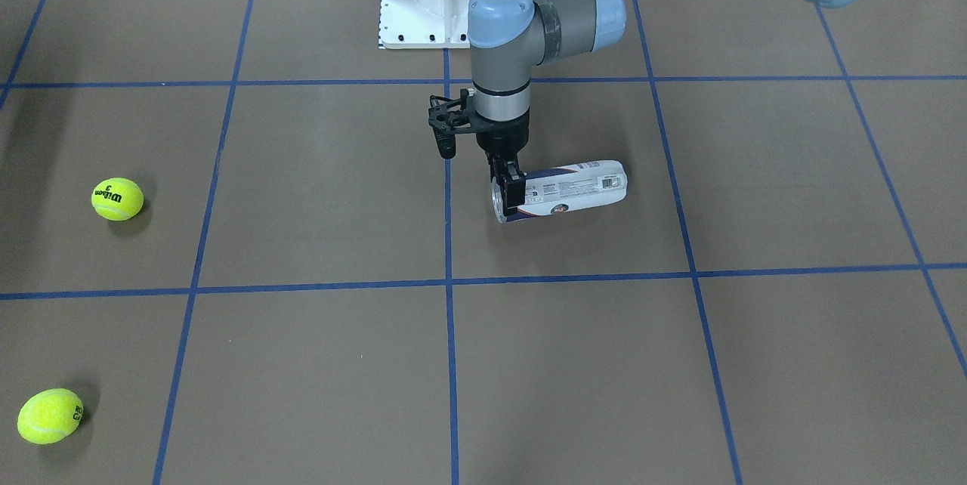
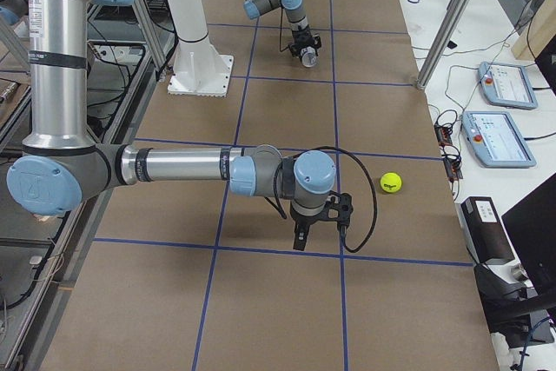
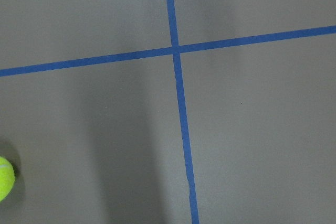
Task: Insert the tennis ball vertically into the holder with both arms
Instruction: 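Close the left gripper on the can and lift it off the table, then rotate the can upright with the left gripper and lower it onto the table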
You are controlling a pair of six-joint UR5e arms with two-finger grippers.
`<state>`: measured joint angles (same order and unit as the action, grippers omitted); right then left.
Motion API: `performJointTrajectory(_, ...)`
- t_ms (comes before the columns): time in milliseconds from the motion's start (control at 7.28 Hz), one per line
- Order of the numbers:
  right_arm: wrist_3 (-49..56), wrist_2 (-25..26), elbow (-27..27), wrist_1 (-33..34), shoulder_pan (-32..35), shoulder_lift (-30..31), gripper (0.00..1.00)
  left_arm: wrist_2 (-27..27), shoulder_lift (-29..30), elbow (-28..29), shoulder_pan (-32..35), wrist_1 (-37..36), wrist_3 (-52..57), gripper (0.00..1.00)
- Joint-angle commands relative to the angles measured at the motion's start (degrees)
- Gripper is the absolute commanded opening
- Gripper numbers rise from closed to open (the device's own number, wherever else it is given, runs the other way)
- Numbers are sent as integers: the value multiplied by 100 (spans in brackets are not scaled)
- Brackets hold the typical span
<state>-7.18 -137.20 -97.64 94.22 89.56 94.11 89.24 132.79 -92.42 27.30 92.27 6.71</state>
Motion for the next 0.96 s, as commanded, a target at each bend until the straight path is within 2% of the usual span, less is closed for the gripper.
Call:
performJointTrajectory(0,-3,0,-10,-9,9,-24,99,-833,-7,-792,21,141,-1040,20)
performJointTrajectory(137,-3,-9,-27,-9,9,-33,99,-1099,-7,-926,21,699,-1954,19)
performJointTrajectory(275,-12,-9,-36,-9,0,-50,99,-1328,-59,-901,21,1914,-3216,19)
performJointTrajectory(412,-12,-9,-62,-9,0,-51,99,-1487,-208,-875,21,3145,-4038,19)
performJointTrajectory(549,-21,-9,-80,-9,9,-51,99,-1845,-262,-866,21,4044,-4203,19)
performJointTrajectory(824,-21,-114,-89,-9,9,-51,99,-2986,-359,-857,3,5321,-4266,19)
